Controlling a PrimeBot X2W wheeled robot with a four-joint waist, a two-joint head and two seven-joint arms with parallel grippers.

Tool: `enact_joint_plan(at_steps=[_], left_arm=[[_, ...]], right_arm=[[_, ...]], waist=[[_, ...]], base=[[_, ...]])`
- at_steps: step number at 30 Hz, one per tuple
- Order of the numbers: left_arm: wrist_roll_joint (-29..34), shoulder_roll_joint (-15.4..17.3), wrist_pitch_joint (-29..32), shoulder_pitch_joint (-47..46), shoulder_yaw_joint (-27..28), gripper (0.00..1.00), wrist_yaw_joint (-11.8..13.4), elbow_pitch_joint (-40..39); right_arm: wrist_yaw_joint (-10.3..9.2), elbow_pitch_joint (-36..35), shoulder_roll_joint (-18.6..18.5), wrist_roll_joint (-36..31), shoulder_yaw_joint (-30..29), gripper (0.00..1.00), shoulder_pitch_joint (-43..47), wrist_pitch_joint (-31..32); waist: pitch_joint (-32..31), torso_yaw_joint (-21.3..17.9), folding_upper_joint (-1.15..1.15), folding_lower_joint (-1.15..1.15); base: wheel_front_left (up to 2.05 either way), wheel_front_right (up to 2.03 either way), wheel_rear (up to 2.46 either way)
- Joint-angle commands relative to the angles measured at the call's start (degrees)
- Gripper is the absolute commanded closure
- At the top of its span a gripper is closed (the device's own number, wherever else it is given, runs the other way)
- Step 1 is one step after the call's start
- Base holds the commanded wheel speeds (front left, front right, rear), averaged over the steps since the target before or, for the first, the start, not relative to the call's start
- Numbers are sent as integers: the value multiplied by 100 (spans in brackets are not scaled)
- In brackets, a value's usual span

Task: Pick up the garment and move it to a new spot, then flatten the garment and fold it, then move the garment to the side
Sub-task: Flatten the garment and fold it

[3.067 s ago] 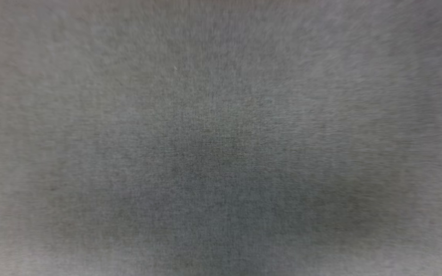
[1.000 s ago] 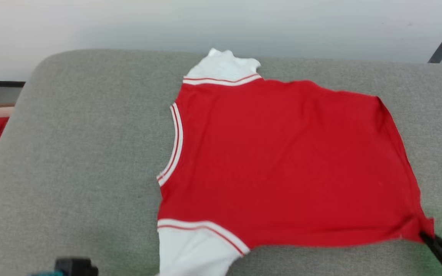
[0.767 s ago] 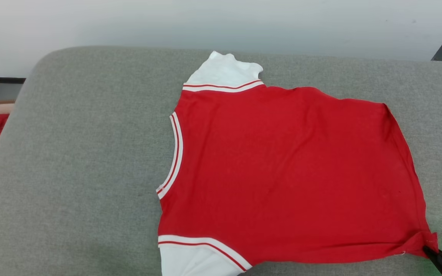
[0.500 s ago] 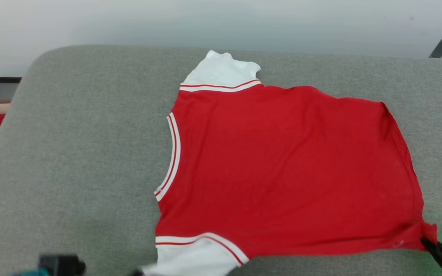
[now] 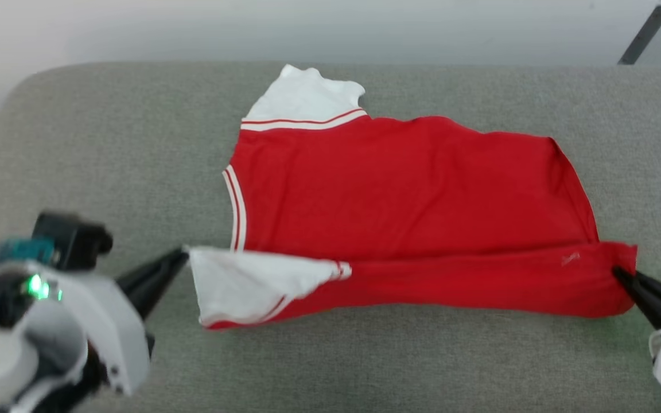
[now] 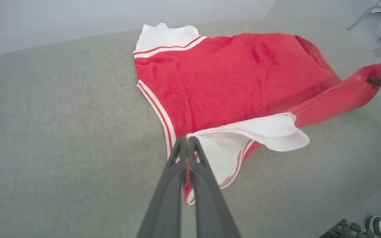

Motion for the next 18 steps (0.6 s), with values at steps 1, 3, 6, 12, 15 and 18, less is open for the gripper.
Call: enact_joint_plan(at_steps=[1, 3, 6, 12, 15, 18], left_arm=[[145, -98, 115, -207, 6, 100, -118, 168], [226, -307, 362, -487, -15, 100, -326, 522], [341, -610, 622, -842, -56, 100, -662, 1110], [266, -1179, 964, -1169, -183, 100, -1236, 2317], [175, -1406, 1067, -1214, -241, 100, -1475, 2845], [77, -1628, 1156, -1211, -304, 100, -1682, 3282]], right_arm=[[-6, 67, 60, -74, -41, 100, -151, 84], [-6, 189, 150, -153, -47, 100, -351, 222], [-6, 373, 309, -251, -42, 100, -623, 414], [-6, 710, 598, -338, 125, 100, -1039, 665], [-6, 833, 689, -353, 193, 100, -1169, 725], [-6, 939, 726, -308, 280, 100, -1253, 800]], waist=[[92, -68, 0, 0], [156, -99, 0, 0], [258, -151, 0, 0], [438, -227, 0, 0], [511, -236, 0, 0], [545, -235, 0, 0]], base=[[0, 0, 0], [0, 0, 0], [0, 0, 0], [0, 0, 0], [0, 0, 0], [0, 0, 0]])
